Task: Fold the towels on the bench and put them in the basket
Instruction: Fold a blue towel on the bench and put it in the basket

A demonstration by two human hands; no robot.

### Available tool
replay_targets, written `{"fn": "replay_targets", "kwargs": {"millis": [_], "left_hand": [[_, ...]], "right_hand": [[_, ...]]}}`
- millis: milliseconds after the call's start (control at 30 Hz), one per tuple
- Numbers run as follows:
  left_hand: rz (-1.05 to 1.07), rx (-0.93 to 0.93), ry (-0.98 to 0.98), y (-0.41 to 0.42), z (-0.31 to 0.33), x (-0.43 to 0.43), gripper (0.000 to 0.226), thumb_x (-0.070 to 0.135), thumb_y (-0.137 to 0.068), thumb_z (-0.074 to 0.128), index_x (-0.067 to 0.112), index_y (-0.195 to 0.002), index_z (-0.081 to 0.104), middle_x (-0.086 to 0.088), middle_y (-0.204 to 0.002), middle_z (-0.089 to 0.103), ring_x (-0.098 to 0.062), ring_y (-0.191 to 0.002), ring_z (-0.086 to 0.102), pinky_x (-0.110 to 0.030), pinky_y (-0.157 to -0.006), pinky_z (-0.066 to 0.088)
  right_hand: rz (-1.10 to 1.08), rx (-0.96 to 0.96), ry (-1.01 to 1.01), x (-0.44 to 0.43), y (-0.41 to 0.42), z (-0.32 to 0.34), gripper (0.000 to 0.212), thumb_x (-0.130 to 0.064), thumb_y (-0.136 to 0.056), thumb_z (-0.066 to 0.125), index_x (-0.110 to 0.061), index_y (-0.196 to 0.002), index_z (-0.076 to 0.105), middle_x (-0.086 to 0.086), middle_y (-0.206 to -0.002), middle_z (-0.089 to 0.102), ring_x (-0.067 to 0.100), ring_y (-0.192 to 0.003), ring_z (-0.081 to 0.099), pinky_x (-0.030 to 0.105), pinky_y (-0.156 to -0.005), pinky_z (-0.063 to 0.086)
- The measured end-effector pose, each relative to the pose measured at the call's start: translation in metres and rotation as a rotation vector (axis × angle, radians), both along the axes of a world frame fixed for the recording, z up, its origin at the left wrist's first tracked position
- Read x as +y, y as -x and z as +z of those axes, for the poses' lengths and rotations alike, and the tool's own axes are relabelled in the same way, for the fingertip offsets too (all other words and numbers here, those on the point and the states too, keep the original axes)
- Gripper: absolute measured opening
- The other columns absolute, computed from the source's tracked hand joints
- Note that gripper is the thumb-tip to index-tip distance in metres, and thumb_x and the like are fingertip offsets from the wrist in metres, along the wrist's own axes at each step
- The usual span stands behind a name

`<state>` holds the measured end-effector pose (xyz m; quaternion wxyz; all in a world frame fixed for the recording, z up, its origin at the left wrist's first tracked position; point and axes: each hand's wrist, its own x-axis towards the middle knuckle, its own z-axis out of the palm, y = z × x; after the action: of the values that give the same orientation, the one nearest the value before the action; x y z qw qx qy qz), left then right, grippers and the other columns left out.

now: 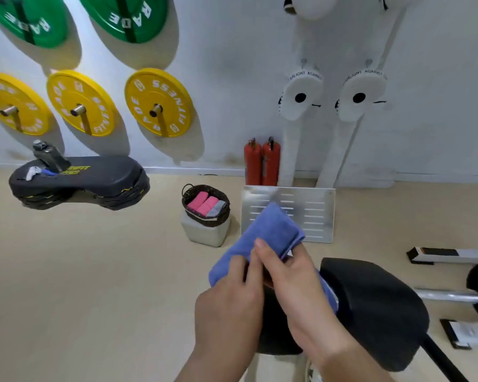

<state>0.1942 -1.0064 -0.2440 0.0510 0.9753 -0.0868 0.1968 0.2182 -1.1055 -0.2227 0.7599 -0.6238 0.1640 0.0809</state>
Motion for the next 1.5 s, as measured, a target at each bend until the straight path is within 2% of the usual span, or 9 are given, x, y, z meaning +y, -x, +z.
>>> {"fn": "replay_targets", "kwargs": {"millis": [100,267,433,567,800,933,1033,1267,1500], "left_hand": [[-0.029,0.068,0.022,0.062,0.009,0.063,0.052,0.018,-0.062,0.065,0.022,-0.115,0.069,0.006,-0.073,0.058,-0.018,-0.033,0.036,-0.021,-0.037,0.016],[-0.045,0.136,0.527,0.118,0.045,0.175,0.031,0.034,-0.081,0.051,0.04,-0.111,0.052,0.018,-0.096,0.058,-0.008,-0.074,0.056,-0.025,-0.059,0.048],[-0.111,0.148,0.961,0.111,0.085,0.259,0.087,0.034,-0.069,0.077,0.04,-0.142,0.03,0.03,-0.128,0.043,0.006,-0.121,0.043,-0.016,-0.095,0.039],[-0.16,0.155,0.827,0.089,0.094,0.294,0.07,0.039,-0.065,0.082,0.037,-0.127,0.05,0.019,-0.109,0.052,0.009,-0.104,0.049,-0.009,-0.087,0.041],[-0.071,-0.123,0.485,0.017,0.072,0.357,0.027,0.034,-0.07,0.074,0.026,-0.094,0.062,0.01,-0.087,0.055,-0.012,-0.08,0.053,-0.033,-0.068,0.046],[-0.173,-0.509,0.215,-0.042,0.063,0.387,0.025,0.007,-0.071,0.071,0.018,-0.088,0.056,-0.002,-0.082,0.052,-0.024,-0.073,0.049,-0.036,-0.058,0.039],[-0.333,-0.54,0.153,-0.077,0.038,0.401,0.015,0.006,-0.081,0.064,0.017,-0.089,0.057,0.0,-0.087,0.046,-0.022,-0.075,0.049,-0.033,-0.064,0.035],[-0.52,-0.136,0.165,-0.174,-0.002,0.451,0.025,0.016,-0.073,0.073,0.023,-0.094,0.061,0.005,-0.095,0.048,-0.017,-0.087,0.052,-0.03,-0.074,0.039],[-0.28,0.223,0.716,-0.329,0.003,0.502,0.062,0.028,-0.074,0.073,0.037,-0.129,0.048,0.018,-0.127,0.044,-0.005,-0.119,0.045,-0.026,-0.095,0.043]], "right_hand": [[-0.025,-0.118,0.094,0.067,0.043,0.013,0.021,-0.027,-0.089,0.065,-0.031,-0.107,0.055,-0.01,-0.097,0.069,0.0,-0.087,0.066,0.011,-0.06,0.051],[0.245,-0.316,0.411,0.145,0.088,0.033,0.028,-0.027,-0.084,0.07,-0.044,-0.103,0.059,-0.016,-0.105,0.069,-0.003,-0.099,0.063,0.024,-0.086,0.053],[0.555,-0.579,0.871,0.2,0.095,0.068,0.015,-0.028,-0.079,0.059,-0.027,-0.093,0.061,-0.011,-0.091,0.068,0.006,-0.087,0.062,0.032,-0.075,0.053],[0.742,-0.632,0.982,0.235,0.079,0.081,0.016,-0.023,-0.081,0.052,-0.029,-0.095,0.057,-0.012,-0.09,0.066,0.005,-0.083,0.059,0.032,-0.074,0.052],[0.4,-0.447,0.822,0.292,0.019,0.047,0.037,-0.031,-0.092,0.056,-0.028,-0.128,0.054,-0.008,-0.098,0.056,0.007,-0.091,0.056,0.025,-0.087,0.047],[0.525,0.123,-0.008,0.328,-0.033,0.04,0.048,-0.058,-0.089,0.048,-0.026,-0.124,0.054,0.013,-0.097,0.072,0.024,-0.077,0.07,0.033,-0.067,0.056],[0.407,0.127,-0.292,0.359,-0.085,0.036,0.039,-0.047,-0.089,0.056,-0.013,-0.106,0.063,0.007,-0.079,0.072,0.019,-0.062,0.067,0.032,-0.061,0.055],[0.195,0.015,0.08,0.408,-0.194,0.022,0.034,-0.011,-0.086,0.066,-0.017,-0.112,0.045,0.014,-0.097,0.072,0.026,-0.08,0.069,0.039,-0.072,0.056],[0.227,-0.08,0.475,0.428,-0.302,-0.013,0.03,-0.009,-0.081,0.063,-0.026,-0.089,0.04,0.008,-0.074,0.062,0.015,-0.062,0.049,0.033,-0.062,0.041]]}}
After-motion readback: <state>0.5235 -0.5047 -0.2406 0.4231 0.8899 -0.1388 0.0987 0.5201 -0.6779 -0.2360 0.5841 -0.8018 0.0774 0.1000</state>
